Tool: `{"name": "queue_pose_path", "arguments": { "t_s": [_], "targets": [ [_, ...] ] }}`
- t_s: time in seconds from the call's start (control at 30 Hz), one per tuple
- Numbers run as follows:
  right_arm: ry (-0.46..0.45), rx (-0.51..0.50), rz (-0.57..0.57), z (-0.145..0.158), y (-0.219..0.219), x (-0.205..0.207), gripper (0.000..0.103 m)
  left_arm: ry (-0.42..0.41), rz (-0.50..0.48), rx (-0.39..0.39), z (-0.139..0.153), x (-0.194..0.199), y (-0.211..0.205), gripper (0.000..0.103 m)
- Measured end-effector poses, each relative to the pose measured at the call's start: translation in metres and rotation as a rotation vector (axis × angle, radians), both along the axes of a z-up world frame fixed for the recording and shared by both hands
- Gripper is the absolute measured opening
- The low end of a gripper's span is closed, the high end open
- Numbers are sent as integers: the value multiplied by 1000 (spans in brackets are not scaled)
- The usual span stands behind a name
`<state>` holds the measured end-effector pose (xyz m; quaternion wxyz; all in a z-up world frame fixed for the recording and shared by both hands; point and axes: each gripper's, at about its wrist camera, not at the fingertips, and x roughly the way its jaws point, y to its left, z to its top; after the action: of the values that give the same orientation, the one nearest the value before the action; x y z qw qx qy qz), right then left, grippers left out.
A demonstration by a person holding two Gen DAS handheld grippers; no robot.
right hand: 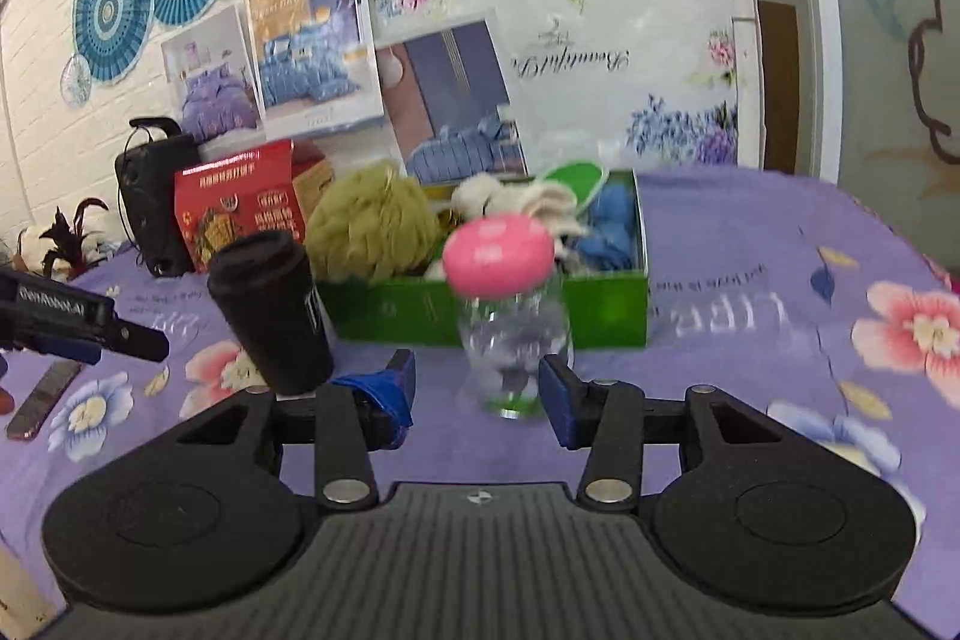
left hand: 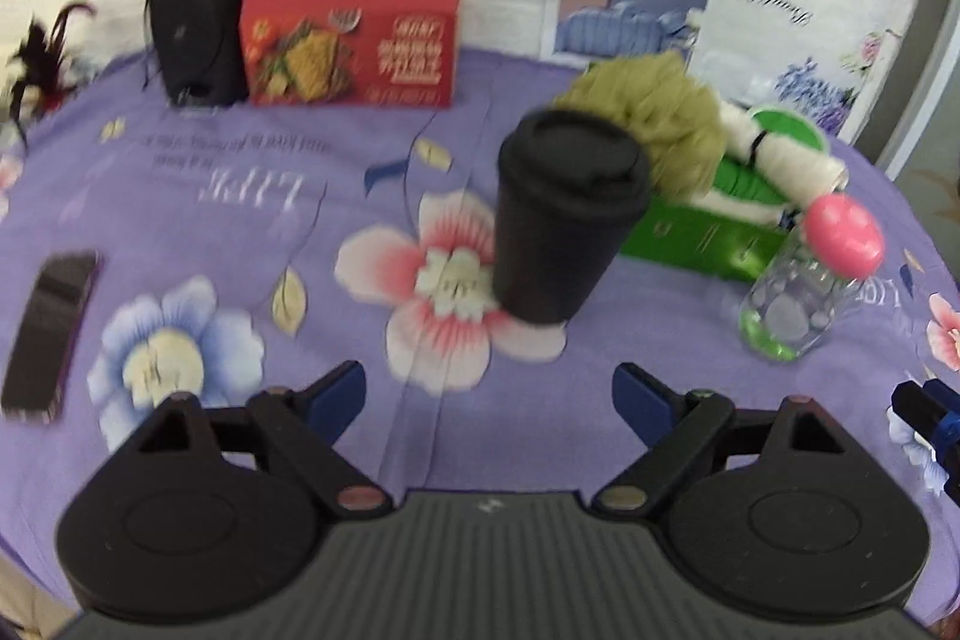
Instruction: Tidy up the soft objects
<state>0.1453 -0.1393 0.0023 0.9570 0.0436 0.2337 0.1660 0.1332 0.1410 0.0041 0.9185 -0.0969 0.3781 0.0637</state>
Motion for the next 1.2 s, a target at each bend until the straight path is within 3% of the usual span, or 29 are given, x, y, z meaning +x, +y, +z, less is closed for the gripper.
{"name": "queue_pose_path", "arguments": {
  "t_s": [0.07, 0.3, 0.53, 0.7, 1.2],
  "targets": [
    [26, 7, -7, -8, -1, -3, 30, 26, 4, -26, -11, -1, -2, 90],
    [52, -13, -77, -14, -3, -8, 30, 11, 1, 20, -12, -3, -18, 90],
    [107, -23, -27, -23, 17, -11, 31, 58, -54, 62, -25, -6, -42, 90],
    [99, -25, 30, -16, 27, -19, 31, 60, -58, 136, -32, -10, -54, 90],
    [82, -31, 32, -11, 33, -31, 33, 37, -51, 171, -29, -18, -60, 90]
  ]
}}
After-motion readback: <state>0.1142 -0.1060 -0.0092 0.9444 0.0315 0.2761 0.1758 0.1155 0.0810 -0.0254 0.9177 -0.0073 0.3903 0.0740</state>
